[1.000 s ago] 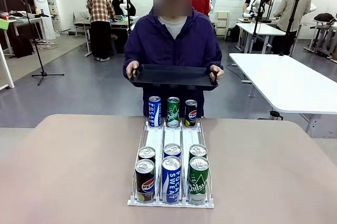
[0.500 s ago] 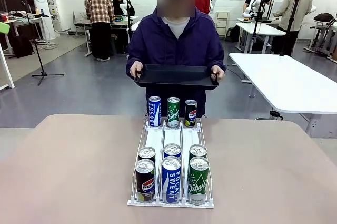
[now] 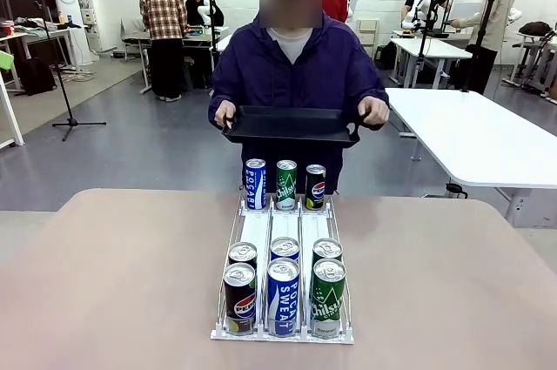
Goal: Retrieve and hand over the desired beverage to the person.
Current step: Pick up a can of the same type that the person held from the Automatic Can Dispenser.
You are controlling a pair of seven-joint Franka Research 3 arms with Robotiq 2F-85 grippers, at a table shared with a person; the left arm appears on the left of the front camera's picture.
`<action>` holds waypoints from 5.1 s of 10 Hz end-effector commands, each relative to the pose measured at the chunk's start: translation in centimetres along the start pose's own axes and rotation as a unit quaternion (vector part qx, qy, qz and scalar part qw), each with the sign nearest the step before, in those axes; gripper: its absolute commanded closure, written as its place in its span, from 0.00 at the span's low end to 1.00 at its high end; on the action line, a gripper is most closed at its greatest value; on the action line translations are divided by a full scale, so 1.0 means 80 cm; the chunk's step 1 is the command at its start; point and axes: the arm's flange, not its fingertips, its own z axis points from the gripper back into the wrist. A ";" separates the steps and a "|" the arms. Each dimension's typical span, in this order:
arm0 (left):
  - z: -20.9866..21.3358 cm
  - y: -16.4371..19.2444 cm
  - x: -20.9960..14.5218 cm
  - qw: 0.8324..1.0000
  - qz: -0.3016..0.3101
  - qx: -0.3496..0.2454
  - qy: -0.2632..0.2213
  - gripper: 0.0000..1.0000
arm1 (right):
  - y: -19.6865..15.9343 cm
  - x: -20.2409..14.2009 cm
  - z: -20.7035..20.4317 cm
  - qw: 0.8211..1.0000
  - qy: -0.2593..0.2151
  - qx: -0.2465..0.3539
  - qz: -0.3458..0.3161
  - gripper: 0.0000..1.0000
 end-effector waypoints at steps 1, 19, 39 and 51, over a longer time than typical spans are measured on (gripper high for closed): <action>-0.002 0.000 0.001 1.000 -0.001 0.005 -0.007 0.00 | -0.001 0.002 -0.002 1.000 -0.003 0.012 0.004 0.00; -0.002 0.000 0.001 1.000 -0.001 0.005 -0.007 0.00 | -0.001 0.002 -0.002 1.000 -0.003 0.012 0.004 0.00; -0.002 0.000 0.001 1.000 -0.001 0.005 -0.007 0.00 | -0.001 0.002 -0.002 1.000 -0.003 0.012 0.004 0.00; -0.002 0.000 0.001 1.000 -0.001 0.005 -0.007 0.00 | 0.124 0.035 -0.130 0.978 0.205 -0.023 0.042 0.00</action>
